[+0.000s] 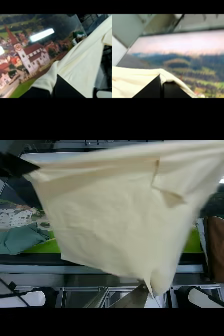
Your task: Fold the shirts.
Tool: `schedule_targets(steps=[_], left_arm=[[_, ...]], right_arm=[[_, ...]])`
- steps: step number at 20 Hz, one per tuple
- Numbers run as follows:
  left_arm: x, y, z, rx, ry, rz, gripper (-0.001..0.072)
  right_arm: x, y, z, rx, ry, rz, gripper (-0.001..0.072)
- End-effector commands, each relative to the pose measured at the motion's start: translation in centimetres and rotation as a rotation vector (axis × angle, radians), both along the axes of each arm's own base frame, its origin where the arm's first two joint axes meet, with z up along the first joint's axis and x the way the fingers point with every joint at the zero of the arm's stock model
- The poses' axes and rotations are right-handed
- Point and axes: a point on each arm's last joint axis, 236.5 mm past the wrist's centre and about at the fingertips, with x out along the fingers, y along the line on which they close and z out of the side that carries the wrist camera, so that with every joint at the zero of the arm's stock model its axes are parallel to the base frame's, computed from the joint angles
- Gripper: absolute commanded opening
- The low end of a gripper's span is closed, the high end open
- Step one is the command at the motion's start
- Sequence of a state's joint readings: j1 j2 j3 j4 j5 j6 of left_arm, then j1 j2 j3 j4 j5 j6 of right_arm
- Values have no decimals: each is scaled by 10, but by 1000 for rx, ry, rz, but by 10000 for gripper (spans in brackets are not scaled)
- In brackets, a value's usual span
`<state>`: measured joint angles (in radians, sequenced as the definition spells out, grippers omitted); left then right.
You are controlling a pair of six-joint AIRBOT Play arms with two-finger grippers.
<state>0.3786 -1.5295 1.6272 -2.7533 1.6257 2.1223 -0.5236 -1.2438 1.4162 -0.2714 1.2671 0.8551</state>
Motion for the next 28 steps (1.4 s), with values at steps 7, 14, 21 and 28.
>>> schedule_targets(steps=[7,14,21,28], left_arm=[[121,18,-231,-159,473,190,708],[55,54,-179,11,541,32,707],[-110,46,-247,249,946,66,705],[-220,26,-311,365,1115,166,688]], right_arm=[[133,39,-257,190,314,-19,386],[21,-17,-199,252,505,179,309],[-106,1,-274,177,770,-60,309],[-151,33,-271,150,712,-86,309]])
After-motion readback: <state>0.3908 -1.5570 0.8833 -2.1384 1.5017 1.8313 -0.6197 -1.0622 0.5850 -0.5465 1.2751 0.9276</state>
